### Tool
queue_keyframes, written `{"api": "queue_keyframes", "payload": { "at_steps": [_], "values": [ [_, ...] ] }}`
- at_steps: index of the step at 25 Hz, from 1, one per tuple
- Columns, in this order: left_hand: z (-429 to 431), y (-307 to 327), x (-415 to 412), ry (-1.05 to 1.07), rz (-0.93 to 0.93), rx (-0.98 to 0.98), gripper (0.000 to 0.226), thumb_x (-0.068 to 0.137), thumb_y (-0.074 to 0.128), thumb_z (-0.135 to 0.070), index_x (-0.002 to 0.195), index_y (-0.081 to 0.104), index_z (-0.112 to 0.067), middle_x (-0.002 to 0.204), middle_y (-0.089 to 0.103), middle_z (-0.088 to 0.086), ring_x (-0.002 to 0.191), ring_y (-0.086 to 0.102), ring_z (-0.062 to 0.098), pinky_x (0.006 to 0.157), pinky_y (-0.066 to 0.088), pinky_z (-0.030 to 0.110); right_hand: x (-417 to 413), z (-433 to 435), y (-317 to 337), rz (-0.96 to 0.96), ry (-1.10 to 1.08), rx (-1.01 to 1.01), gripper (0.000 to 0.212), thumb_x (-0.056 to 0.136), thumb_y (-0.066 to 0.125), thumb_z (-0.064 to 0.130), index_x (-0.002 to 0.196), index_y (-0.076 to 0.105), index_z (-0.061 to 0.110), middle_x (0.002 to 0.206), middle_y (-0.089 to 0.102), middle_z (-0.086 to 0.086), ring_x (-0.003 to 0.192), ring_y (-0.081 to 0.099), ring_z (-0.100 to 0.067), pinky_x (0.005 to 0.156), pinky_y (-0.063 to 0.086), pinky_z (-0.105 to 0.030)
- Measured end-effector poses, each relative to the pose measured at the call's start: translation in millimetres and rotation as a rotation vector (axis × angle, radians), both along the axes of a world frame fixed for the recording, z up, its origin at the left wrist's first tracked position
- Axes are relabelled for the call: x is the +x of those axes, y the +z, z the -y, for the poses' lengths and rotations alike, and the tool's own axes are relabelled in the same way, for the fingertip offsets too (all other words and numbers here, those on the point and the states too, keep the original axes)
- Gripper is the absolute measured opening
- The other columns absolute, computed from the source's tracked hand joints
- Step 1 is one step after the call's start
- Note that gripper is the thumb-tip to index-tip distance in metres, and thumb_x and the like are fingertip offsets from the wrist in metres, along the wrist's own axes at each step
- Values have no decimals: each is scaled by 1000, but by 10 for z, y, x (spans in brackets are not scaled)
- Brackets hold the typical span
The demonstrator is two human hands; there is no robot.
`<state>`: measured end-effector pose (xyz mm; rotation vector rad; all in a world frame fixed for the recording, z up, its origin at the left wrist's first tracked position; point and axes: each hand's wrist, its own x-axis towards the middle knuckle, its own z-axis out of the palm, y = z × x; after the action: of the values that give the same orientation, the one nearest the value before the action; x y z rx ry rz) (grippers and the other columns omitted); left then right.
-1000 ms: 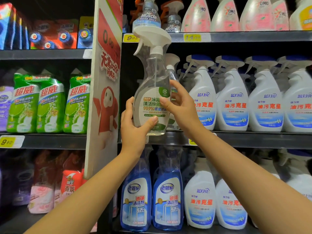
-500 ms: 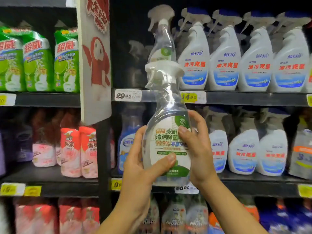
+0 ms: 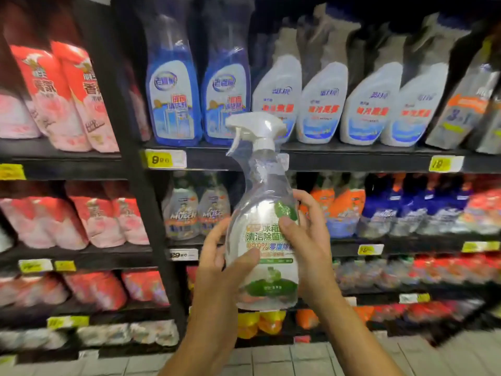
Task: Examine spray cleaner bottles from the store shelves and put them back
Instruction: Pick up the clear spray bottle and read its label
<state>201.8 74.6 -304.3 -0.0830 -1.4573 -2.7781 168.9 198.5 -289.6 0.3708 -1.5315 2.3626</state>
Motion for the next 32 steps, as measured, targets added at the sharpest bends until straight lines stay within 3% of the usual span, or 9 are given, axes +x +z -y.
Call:
{"api": "queue_keyframes", "payload": {
  "at_steps": [4,6,9,12,17,19,24,28,32],
  "values": [
    [23,-154,145,-118,-64,-145,71,70,81,-26,133,50,-31,124,65,9,111,64,31,86,54,52,216,6,-215,37,-16,79,40,75,67,28,113,58,37,101,67,-8,88,60,-28,77,50,-43],
    [55,-182,188,-100,-92,-201,73,69,82,-30,133,49,-35,125,65,4,112,64,25,86,55,48,274,-11,-209,62,10,139,49,75,69,25,121,54,33,107,68,-10,94,64,-28,82,52,-44],
    [104,-223,235,1,-108,-302,73,61,86,-35,126,54,-45,118,68,-4,106,67,19,79,58,40,229,-105,-70,84,55,330,53,77,71,20,126,52,17,102,72,-3,94,69,-17,78,55,-29],
    [122,-270,276,41,-115,-316,70,57,87,-36,120,57,-48,113,70,-6,101,69,18,76,59,39,149,-102,111,96,1,461,40,72,74,34,103,63,11,82,71,-1,77,65,-8,65,50,-17],
    [205,-286,294,-47,-97,-254,74,61,86,-28,127,55,-40,117,69,3,105,68,27,77,58,49,63,-18,239,94,-78,482,44,77,69,42,84,58,-1,71,48,-40,67,45,-23,62,36,-35],
    [231,-294,290,-91,-91,-229,74,65,85,-25,130,53,-38,118,68,6,106,67,30,78,57,53,38,-7,233,88,-76,479,45,76,67,46,78,57,2,68,47,-36,65,44,-22,61,36,-32],
    [276,-262,259,-160,-93,-140,65,71,80,-19,129,56,-35,118,68,9,106,66,31,77,58,45,-41,32,201,123,-72,473,27,83,64,45,66,60,24,64,50,-3,61,47,-14,60,38,-22],
    [391,-208,193,-229,-44,-65,63,75,78,-17,131,54,-28,122,66,12,110,64,33,81,57,47,-49,-12,174,150,117,494,16,86,62,35,96,72,25,87,72,8,81,67,-7,67,50,-17],
    [456,-122,118,-227,15,4,50,82,68,-15,130,56,-18,123,65,15,110,64,32,80,58,45,14,-24,110,269,257,445,49,83,65,30,131,55,24,107,73,1,96,69,-13,72,55,-24]
  ]
}}
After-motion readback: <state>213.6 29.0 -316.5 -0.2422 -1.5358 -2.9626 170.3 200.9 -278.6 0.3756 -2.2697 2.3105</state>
